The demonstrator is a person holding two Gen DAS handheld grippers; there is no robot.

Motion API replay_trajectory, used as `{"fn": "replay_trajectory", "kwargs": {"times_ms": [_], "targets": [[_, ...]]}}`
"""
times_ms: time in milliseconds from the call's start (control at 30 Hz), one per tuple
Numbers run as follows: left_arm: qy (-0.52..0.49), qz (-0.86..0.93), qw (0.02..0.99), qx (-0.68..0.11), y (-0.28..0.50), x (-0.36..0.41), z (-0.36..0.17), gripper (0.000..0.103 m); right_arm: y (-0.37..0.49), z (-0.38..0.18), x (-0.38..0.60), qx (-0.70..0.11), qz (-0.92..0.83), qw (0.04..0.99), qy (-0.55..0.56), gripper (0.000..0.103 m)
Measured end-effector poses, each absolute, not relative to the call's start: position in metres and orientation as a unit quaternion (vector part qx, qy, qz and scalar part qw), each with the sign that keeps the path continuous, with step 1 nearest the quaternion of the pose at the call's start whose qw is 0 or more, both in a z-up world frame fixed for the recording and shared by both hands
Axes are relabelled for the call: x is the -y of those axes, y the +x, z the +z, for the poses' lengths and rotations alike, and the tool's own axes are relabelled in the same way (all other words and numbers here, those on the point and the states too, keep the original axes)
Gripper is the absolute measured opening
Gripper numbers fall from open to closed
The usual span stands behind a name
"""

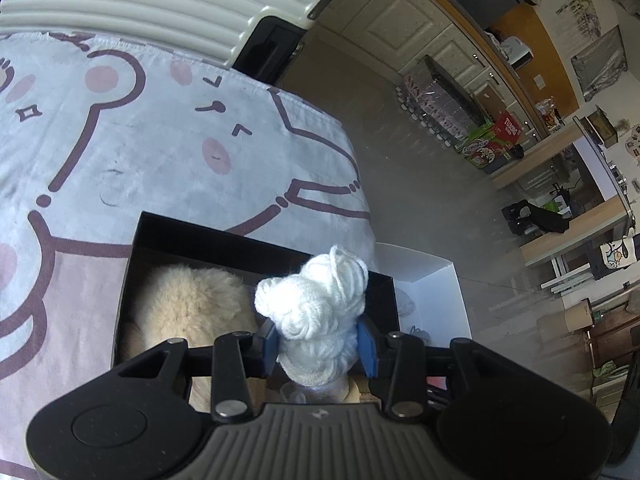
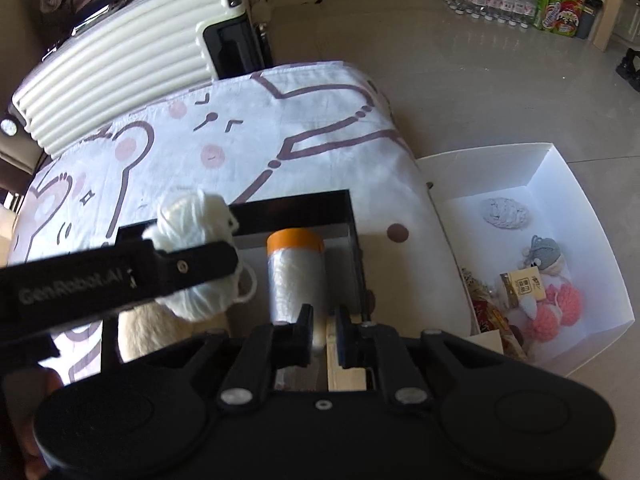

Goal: Organize objects
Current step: 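Lower and open the left tool to release the yarn while the right tool releases the bottle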

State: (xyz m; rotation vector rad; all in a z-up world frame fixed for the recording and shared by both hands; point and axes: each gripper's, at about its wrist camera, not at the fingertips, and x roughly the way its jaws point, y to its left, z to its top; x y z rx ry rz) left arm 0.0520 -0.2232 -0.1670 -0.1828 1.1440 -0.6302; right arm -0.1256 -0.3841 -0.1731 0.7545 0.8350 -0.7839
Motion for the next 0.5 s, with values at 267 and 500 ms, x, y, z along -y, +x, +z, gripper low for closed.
{"fn": "replay_trajectory", "kwargs": {"times_ms": [267, 500], "targets": [[-0.099, -0.273, 0.787, -0.544, 0.057, 0.219, -0.171, 0.078, -0.133, -0.175, 0.390, -0.378, -0.373, 0.768, 0.359, 0.012], [-0.085, -0.282, 0.804, -0.517, 0.055, 0.214, -0.150, 0.078, -0.132, -0.168, 0.389, -0.352, -0.372, 0.776, 0.369, 0.012]]}}
